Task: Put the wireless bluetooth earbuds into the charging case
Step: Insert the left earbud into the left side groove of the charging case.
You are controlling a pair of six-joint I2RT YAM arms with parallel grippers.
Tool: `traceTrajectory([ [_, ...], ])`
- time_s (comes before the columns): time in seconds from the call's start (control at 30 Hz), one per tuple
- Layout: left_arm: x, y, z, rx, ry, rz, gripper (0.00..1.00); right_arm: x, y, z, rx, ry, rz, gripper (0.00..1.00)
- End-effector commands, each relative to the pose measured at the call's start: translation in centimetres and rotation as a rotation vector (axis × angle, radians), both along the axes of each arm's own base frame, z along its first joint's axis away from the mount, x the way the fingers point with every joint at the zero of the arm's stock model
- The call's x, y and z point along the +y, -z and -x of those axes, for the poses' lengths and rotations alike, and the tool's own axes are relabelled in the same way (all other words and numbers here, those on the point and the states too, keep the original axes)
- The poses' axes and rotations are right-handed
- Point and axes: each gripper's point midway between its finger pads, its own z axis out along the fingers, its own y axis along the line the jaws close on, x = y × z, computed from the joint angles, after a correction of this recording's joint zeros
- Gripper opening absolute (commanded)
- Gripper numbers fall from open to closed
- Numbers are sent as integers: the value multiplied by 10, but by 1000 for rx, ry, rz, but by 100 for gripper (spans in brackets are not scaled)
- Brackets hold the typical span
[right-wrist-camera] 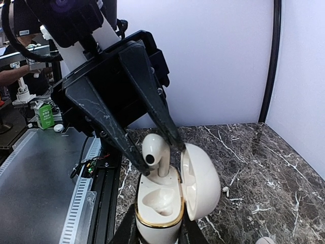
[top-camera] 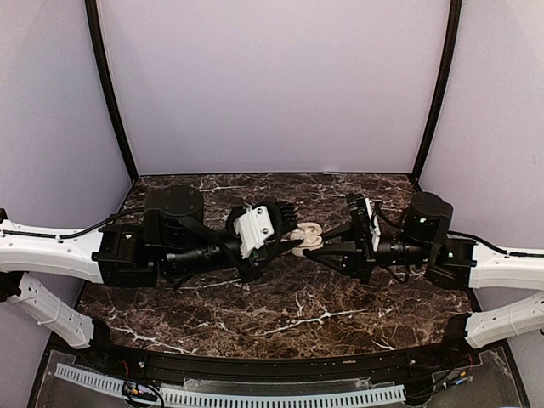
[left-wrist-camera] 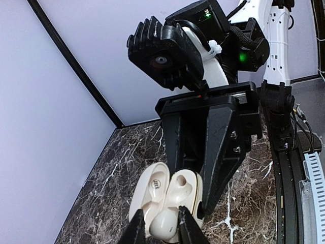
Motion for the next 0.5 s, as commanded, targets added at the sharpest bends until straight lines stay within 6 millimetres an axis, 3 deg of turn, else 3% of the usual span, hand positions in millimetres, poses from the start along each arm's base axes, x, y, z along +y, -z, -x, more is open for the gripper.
traceTrajectory([
  [0.0, 5, -11, 3, 6, 2, 21, 22, -7, -31, -1, -56, 11, -102, 0],
  [0.1, 5, -13, 2, 4, -2, 26, 22, -7, -31, 0, -59, 4, -105, 0],
  [0.27, 4, -13, 1, 12, -10, 26, 38, -6, -29, 1, -57, -12, -102, 0],
  [0.47, 7, -24, 2, 17, -12, 67, 41, -7, -29, 3, -58, -20, -102, 0],
])
